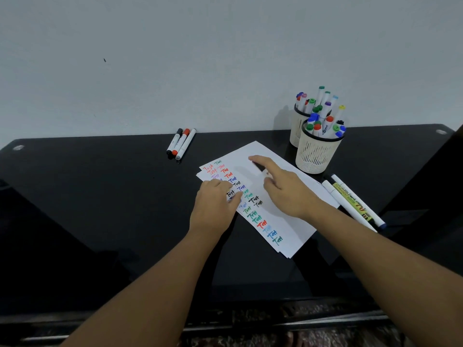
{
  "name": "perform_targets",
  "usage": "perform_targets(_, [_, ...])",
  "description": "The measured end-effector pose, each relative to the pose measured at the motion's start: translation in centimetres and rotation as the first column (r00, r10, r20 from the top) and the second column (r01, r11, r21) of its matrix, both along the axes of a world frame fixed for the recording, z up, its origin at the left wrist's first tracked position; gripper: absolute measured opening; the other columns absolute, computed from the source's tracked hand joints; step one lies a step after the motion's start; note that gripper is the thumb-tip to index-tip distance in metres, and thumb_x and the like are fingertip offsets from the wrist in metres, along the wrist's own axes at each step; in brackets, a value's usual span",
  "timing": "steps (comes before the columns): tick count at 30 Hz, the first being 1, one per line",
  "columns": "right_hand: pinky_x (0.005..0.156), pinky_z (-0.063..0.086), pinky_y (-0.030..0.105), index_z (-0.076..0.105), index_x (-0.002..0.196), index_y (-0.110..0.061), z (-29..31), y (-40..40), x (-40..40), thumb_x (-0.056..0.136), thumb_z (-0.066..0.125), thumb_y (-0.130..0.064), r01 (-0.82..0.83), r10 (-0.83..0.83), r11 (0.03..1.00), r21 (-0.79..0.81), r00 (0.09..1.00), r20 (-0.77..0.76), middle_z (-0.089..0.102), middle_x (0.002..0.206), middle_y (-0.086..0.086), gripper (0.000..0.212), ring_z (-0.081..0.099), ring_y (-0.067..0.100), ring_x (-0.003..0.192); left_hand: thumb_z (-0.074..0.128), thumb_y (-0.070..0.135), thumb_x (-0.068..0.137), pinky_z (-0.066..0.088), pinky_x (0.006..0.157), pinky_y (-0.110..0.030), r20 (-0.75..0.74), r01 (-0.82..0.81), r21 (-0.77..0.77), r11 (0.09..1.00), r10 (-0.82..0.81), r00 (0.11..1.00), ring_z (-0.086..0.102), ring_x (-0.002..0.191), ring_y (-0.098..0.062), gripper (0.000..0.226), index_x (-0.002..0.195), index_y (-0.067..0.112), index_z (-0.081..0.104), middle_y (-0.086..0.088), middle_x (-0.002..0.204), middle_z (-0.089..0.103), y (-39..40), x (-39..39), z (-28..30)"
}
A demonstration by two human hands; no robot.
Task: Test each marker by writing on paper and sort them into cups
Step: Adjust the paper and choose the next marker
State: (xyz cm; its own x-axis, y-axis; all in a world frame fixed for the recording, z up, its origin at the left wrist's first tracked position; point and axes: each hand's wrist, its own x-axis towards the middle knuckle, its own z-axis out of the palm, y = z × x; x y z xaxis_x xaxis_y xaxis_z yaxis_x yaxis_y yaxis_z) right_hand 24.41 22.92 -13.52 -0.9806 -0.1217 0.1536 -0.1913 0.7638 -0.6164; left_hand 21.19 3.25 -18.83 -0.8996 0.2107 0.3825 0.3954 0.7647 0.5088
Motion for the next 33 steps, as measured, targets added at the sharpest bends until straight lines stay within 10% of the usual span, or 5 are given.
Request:
perform_targets(7, [0.101, 0.056, 0.042, 0.066, 0.129, -0.032, 2.5, 0.1, -0.7, 0.106, 0.037, -0.013, 0.175, -0.067, 0.874, -0.453, 0.967, 0.245, 0.073, 0.111, -0.002, 0.041, 0.071, 0.015, 0.103, 0.065, 0.041, 0.097, 0.049, 0.097, -0.038, 0.041, -0.015, 0.006, 1.000, 0.015, 0.999, 0.047, 0.116, -0.018, 0.039, 0.123, 0.011, 0.067, 0.000, 0.119, 0.061, 0.1, 0.0, -0.1])
perform_targets(13, [0.062, 0.051, 0.030, 0.053, 0.113, -0.024, 4.2, 1.3, -1.4, 0.101, 0.063, -0.042, 0.169, -0.157, 0.955, -0.243, 0.985, 0.070, 0.073, 0.089, 0.002, 0.024, 0.072, 0.012, 0.076, 0.058, 0.048, 0.098, 0.049, 0.095, -0.037, 0.078, -0.049, -0.050, 0.998, 0.052, 0.996, 0.036, 0.117, -0.014, 0.045, 0.132, 0.018, 0.062, 0.003, 0.123, 0.049, 0.2, -0.4, -0.4])
perform_targets(17, [0.065, 0.043, 0.038, 0.063, 0.090, -0.007, 6.1, 2.4, -2.6, 0.107, 0.044, -0.052, 0.282, -0.288, 0.958, -0.060, 0.944, -0.160, 0.063, 0.074, 0.007, 0.051, 0.057, 0.020, 0.068, 0.056, 0.048, 0.098, 0.048, 0.096, -0.037, 0.069, -0.046, -0.076, 0.996, 0.051, 0.996, 0.036, 0.112, -0.014, 0.045, 0.132, 0.019, 0.060, 0.003, 0.121, 0.048, 0.2, -0.5, -0.3])
perform_targets(22, [0.067, 0.051, 0.036, 0.055, 0.110, -0.017, 9.6, 5.8, -5.0, 0.103, 0.051, -0.030, 0.368, -0.371, 0.926, -0.083, 0.852, -0.369, 0.066, 0.070, 0.000, 0.016, 0.064, 0.019, 0.069, 0.056, 0.049, 0.098, 0.047, 0.097, -0.037, 0.072, -0.053, -0.085, 0.995, 0.059, 0.996, 0.034, 0.111, -0.013, 0.044, 0.131, 0.020, 0.060, 0.005, 0.120, 0.047, 0.2, -0.6, -0.4])
perform_targets(33, [0.077, 0.055, 0.039, 0.061, 0.113, -0.012, 12.2, 11.9, -10.0, 0.103, 0.041, -0.042, 0.590, -0.620, 0.784, -0.191, 0.751, -0.226, 0.072, 0.101, 0.007, 0.037, 0.066, 0.024, 0.082, 0.057, 0.049, 0.096, 0.048, 0.096, -0.038, 0.073, -0.054, -0.071, 0.996, 0.059, 0.996, 0.032, 0.111, -0.011, 0.043, 0.130, 0.022, 0.060, 0.006, 0.121, 0.046, 0.2, -0.9, -0.7])
